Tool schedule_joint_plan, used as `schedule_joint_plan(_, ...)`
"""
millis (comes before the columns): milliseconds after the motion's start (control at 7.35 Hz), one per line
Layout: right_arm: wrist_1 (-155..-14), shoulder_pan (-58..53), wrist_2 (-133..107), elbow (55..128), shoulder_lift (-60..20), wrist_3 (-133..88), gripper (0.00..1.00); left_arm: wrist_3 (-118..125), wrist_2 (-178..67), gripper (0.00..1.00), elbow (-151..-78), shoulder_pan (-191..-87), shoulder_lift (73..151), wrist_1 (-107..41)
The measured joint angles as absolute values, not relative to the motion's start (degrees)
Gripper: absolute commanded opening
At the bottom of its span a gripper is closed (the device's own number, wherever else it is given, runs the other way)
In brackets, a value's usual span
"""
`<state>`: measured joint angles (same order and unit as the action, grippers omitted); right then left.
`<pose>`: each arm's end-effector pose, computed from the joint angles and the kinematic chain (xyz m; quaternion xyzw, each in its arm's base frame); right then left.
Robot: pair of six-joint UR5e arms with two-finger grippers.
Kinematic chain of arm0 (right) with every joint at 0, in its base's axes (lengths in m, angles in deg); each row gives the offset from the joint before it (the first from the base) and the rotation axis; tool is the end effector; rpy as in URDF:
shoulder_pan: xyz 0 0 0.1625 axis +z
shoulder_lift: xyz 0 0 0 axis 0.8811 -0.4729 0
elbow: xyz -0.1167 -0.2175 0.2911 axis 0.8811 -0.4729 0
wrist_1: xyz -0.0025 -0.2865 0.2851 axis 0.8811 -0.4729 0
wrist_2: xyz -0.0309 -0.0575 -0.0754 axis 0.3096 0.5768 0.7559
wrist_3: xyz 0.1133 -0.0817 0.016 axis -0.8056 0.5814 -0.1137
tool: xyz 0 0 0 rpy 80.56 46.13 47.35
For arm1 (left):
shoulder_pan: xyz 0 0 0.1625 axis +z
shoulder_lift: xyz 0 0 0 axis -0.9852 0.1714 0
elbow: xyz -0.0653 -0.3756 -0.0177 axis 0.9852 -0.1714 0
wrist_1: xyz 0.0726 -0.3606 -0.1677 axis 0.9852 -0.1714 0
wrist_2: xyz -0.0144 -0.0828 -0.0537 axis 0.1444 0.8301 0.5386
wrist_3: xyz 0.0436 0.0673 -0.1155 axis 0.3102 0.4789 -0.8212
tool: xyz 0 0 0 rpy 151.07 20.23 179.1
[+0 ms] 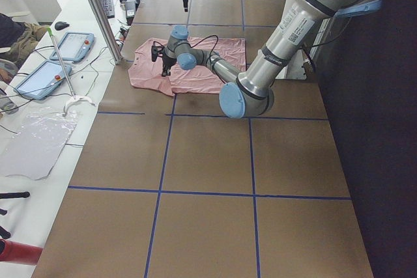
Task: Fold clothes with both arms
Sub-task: 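Grasp the sleeve and fold it inward over the body with the left gripper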
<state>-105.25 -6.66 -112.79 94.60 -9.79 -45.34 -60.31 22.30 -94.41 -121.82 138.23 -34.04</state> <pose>-0.3219 -0.5616 0.3204 0.0246 -0.3613 -0.0342 0.9315 0.5126 -0.6044 0.2595 0.1383 0.4376 -0.1940 0.8670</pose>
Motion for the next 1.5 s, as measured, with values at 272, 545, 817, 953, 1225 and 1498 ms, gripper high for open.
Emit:
schedule_joint_plan(272, -105.2, -6.7, -112.8, 94.5, -9.8, -45.3, 1.0, -62.2, 22.1, 0.0, -87.8, -122.0, 143.6, -34.9)
schedule_joint_plan(545, -105.2, -6.7, -112.8, 94.5, -9.8, -45.3, 1.0, -63.3, 22.0, 0.0, -83.3, -122.3, 145.5, -39.0)
schedule_joint_plan(817, -105.2, -6.8, -112.8, 94.5, -9.8, -45.3, 1.0, -64.8, 21.9, 0.0, -80.5, -122.4, 146.1, -44.2)
schedule_joint_plan(953, -105.2, -6.8, -112.8, 94.5, -9.9, -45.3, 1.0, -65.6, 21.9, 0.0, -80.0, -122.5, 146.1, -45.7)
schedule_joint_plan(1225, -105.2, -6.9, -112.8, 94.3, -9.9, -45.3, 1.0, -66.0, 21.6, 1.0, -78.9, -122.6, 146.2, -48.1)
schedule_joint_plan(1498, -105.1, -7.2, -112.8, 94.1, -9.9, -45.3, 1.0, -64.3, 21.4, 1.0, -78.5, -122.6, 146.5, -50.4)
